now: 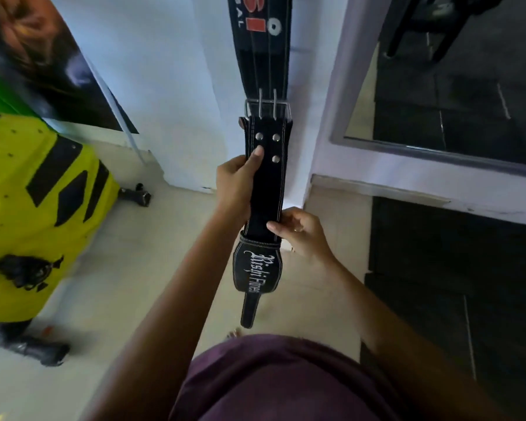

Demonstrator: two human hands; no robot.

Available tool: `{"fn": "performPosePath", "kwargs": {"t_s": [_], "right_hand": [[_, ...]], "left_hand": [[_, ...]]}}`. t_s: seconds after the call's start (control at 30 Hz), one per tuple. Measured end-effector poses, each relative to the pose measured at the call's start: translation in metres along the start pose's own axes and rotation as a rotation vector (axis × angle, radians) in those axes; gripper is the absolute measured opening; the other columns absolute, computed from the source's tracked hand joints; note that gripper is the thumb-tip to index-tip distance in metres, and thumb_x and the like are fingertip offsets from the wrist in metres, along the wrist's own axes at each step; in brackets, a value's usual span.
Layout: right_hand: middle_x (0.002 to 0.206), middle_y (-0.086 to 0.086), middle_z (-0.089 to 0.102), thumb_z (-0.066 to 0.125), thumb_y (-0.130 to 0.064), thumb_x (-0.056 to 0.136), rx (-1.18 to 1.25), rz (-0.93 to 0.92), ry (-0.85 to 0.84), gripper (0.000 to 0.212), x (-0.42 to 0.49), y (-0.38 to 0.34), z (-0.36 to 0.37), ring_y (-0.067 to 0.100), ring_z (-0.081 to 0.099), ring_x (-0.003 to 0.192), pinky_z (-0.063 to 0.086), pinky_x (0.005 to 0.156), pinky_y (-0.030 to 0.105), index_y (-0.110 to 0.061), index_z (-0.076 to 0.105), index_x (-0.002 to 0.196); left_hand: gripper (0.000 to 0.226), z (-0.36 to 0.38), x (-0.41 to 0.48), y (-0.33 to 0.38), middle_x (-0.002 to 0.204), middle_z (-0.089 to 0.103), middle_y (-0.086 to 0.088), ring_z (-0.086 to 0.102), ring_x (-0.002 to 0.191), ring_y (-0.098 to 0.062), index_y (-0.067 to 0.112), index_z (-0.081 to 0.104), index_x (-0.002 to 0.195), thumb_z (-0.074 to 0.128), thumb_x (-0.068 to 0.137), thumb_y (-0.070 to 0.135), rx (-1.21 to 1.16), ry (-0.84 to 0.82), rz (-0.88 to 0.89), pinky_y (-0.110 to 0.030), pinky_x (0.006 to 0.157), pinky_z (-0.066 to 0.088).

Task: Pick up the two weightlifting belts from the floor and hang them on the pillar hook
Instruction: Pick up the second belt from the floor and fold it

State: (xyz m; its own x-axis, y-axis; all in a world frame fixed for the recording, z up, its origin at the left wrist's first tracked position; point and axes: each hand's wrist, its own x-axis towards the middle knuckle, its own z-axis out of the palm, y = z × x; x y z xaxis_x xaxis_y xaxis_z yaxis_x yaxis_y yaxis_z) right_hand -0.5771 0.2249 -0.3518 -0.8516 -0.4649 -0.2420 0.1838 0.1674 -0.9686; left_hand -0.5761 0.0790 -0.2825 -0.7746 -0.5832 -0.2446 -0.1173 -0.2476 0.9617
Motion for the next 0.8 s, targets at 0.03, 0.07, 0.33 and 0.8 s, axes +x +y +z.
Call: {"fn": "performPosePath", "kwargs": {"t_s": [0.03,0.07,0.33,0.8], "right_hand": [[0.08,0.007,0.067,0.073,-0.007,0.084,0.067,-0.01,-0.012,0.01,0.002,-0.016,0.005,0.017,0.066,0.074,0.056,0.074,0.033,-0.004,0.064,0.086],[0.08,0.007,0.068,0.071,-0.011,0.086,0.134,-0.02,-0.014,0.009,0.006,-0.034,0.01,0.017,0.068,0.072,0.057,0.071,0.034,-0.005,0.064,0.086],[0.086,0.008,0.069,0.067,-0.022,0.091,0.215,-0.188,0.105,0.01,0.037,-0.141,0.055,0.011,0.071,0.067,0.056,0.052,0.026,-0.012,0.066,0.091],[0.08,0.006,0.073,0.065,-0.012,0.09,0.07,-0.109,-0.053,0.007,0.011,-0.079,0.119,0.012,0.07,0.073,0.059,0.066,0.027,-0.007,0.069,0.088]], "left_hand": [[0.035,-0.009,-0.003,0.004,0.07,0.053,-0.013,0.052,0.071,-0.026,0.0,0.06,0.076,0.07,0.082,0.033,-0.01,-0.014,0.007,-0.04,0.067,0.044],[0.039,-0.018,-0.007,0.008,0.073,0.054,-0.015,0.053,0.072,-0.027,-0.005,0.062,0.08,0.069,0.083,0.034,-0.023,-0.03,0.017,-0.042,0.068,0.046],[0.037,-0.073,-0.018,0.031,0.073,0.056,-0.017,0.056,0.065,-0.025,-0.009,0.061,0.084,0.063,0.09,0.027,-0.07,-0.055,0.085,-0.032,0.059,0.05],[0.029,-0.116,0.003,0.04,0.077,0.068,-0.017,0.066,0.071,-0.027,0.0,0.066,0.083,0.064,0.09,0.028,-0.127,-0.068,0.097,-0.042,0.072,0.056]]}}
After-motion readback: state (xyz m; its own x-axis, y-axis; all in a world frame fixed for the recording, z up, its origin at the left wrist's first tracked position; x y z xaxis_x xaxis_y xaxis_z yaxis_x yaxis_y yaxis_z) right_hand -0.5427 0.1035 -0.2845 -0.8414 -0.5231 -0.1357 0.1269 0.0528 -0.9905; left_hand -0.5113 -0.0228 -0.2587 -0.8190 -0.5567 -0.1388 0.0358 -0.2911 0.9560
